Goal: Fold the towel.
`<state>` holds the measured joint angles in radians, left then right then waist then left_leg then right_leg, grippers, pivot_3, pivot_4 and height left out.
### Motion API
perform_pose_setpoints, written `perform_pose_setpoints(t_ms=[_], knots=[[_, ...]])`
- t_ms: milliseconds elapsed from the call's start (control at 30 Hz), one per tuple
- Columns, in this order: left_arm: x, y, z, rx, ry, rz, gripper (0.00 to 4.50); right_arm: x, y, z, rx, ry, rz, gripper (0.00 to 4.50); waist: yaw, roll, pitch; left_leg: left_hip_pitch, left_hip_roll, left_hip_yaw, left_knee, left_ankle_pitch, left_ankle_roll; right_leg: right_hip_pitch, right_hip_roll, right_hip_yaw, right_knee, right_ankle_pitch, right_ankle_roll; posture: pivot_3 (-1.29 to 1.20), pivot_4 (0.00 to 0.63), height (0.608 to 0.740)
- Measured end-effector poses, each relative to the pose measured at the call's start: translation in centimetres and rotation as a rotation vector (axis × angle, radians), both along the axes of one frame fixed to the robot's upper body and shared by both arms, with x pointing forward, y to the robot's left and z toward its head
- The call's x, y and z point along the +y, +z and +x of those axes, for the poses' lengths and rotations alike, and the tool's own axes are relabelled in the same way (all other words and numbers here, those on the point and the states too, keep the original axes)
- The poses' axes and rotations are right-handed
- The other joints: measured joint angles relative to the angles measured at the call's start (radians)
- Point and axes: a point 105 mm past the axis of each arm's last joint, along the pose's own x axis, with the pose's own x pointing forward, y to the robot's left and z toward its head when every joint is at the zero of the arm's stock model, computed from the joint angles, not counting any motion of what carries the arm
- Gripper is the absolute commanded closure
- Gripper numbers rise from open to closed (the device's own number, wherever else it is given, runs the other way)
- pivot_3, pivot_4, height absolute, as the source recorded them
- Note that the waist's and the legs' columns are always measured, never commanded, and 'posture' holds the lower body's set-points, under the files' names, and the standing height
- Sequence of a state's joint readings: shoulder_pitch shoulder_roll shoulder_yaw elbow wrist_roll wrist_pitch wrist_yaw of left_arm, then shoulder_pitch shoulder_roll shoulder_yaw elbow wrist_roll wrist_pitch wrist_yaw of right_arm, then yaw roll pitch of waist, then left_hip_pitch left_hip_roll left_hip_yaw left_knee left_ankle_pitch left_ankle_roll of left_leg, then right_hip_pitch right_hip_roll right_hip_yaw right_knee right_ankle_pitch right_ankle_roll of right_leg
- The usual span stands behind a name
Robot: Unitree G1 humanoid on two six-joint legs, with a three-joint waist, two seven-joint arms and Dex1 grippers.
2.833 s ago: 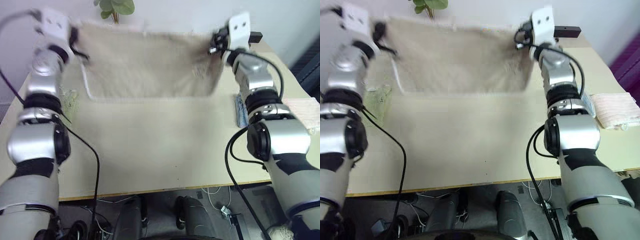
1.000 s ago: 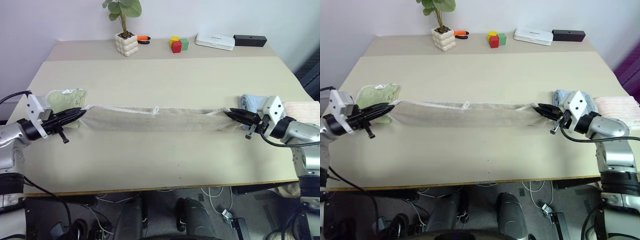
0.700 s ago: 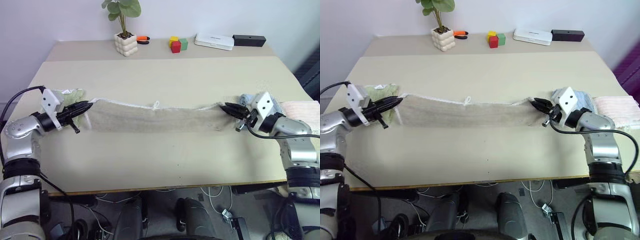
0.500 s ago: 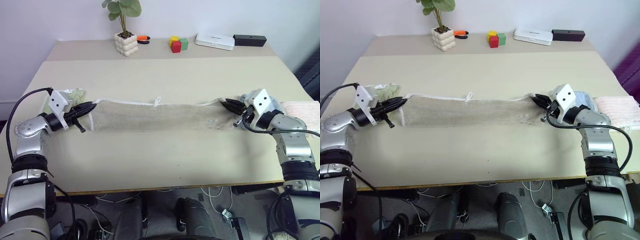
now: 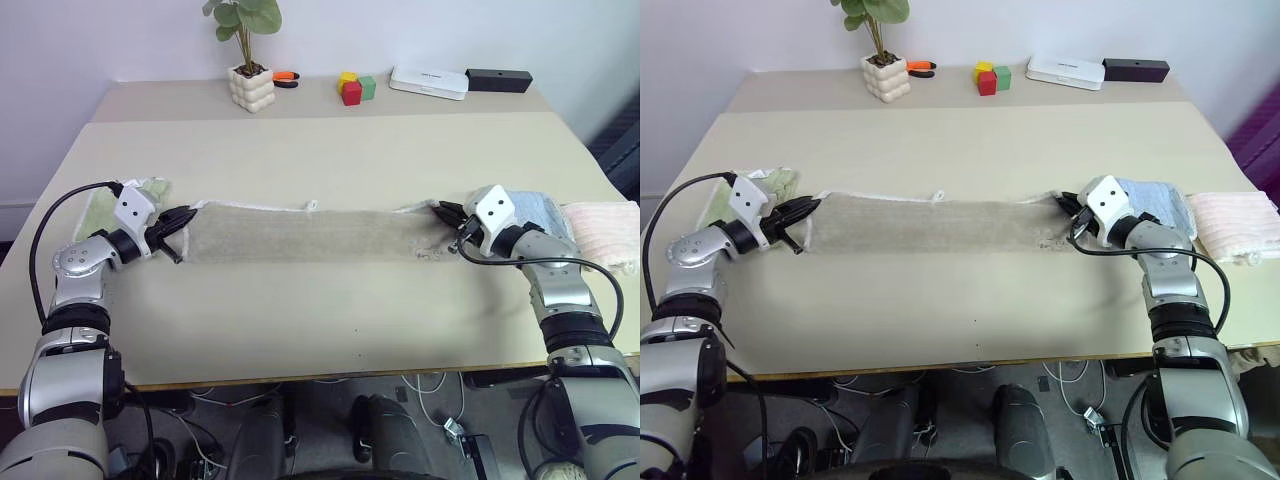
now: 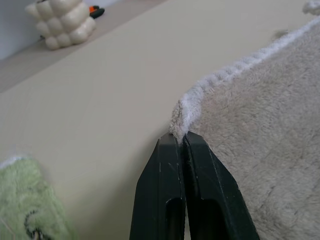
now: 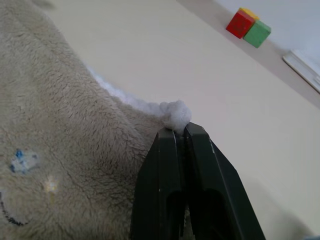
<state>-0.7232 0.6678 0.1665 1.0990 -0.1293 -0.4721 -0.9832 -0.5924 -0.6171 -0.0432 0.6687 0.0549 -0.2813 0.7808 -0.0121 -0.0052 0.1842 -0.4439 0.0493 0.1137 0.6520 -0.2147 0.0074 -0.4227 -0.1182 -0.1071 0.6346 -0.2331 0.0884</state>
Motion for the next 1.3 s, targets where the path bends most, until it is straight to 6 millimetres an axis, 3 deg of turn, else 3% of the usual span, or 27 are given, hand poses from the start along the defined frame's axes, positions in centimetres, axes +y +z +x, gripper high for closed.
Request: perform_pose_setpoints(t_ms=[300,567,733,767,833,867,1067,1200,1300], knots=[[-0.4,-1.2,0.1,0.040,0.005,0.023,4.50,-0.3,-0.8,0.1,0.005,-0.023,-0.021,4.48,-0.002,0.000,0.000,0.000,0.000,0.000,0.000,0.000,0.000,0.000,0.000,0.000,0.000,0.000,0.000,0.00,0.150,0.740],[-0.3,-0.4,0.6,0.000,0.031,0.020,4.50,-0.3,0.5,0.8,-0.053,-0.048,-0.012,4.48,-0.001,0.000,0.000,0.000,0.000,0.000,0.000,0.000,0.000,0.000,0.000,0.000,0.000,0.000,0.000,0.00,0.150,0.740],[-0.4,-1.3,0.7,0.042,0.053,-0.014,4.50,-0.2,-0.3,0.8,-0.019,-0.052,-0.009,4.48,-0.001,0.000,0.000,0.000,0.000,0.000,0.000,0.000,0.000,0.000,0.000,0.000,0.000,0.000,0.000,0.00,0.150,0.740],[-0.5,-1.7,0.7,0.078,0.054,-0.054,4.21,-0.2,-0.6,0.8,-0.001,-0.049,-0.002,4.50,-0.001,0.000,0.000,0.000,0.000,0.000,0.000,0.000,0.000,0.000,0.000,0.000,0.000,0.000,0.000,0.00,0.150,0.740],[-0.5,-2.2,0.7,0.124,0.060,-0.121,3.64,-0.1,-1.0,0.7,0.017,-0.042,0.001,3.88,-0.002,0.000,0.000,0.000,0.000,0.000,0.000,0.000,0.000,0.000,0.000,0.000,0.000,0.000,0.000,0.00,0.150,0.740],[-0.5,-2.3,0.7,0.131,0.059,-0.129,3.08,-0.1,-1.1,0.7,0.017,-0.045,-0.003,3.50,-0.002,0.000,0.000,0.000,0.000,0.000,0.000,0.000,0.000,0.000,0.000,0.000,0.000,0.000,0.000,0.00,0.150,0.740],[-0.1,-2.1,0.9,0.116,0.090,-0.118,0.05,-0.3,-1.1,0.7,0.004,-0.066,-0.011,0.48,-0.002,0.000,0.000,0.000,0.000,0.000,0.000,0.000,-0.001,0.000,0.000,0.000,0.001,0.000,0.000,0.00,0.150,0.740],[-0.4,-1.4,0.7,0.150,0.038,-0.191,0.05,-0.8,-0.8,0.7,-0.004,-0.080,-0.011,0.48,-0.001,0.000,0.000,0.000,0.000,0.000,0.000,0.000,-0.001,0.000,0.000,0.000,0.001,0.000,0.000,0.00,0.150,0.740],[-0.6,0.8,1.0,0.115,0.017,-0.280,0.05,-1.5,-0.1,0.7,-0.015,-0.110,0.047,0.48,-0.001,0.000,0.000,0.000,0.000,-0.001,0.000,0.001,-0.001,0.000,0.000,0.000,0.001,0.000,0.000,0.00,0.150,0.740]])
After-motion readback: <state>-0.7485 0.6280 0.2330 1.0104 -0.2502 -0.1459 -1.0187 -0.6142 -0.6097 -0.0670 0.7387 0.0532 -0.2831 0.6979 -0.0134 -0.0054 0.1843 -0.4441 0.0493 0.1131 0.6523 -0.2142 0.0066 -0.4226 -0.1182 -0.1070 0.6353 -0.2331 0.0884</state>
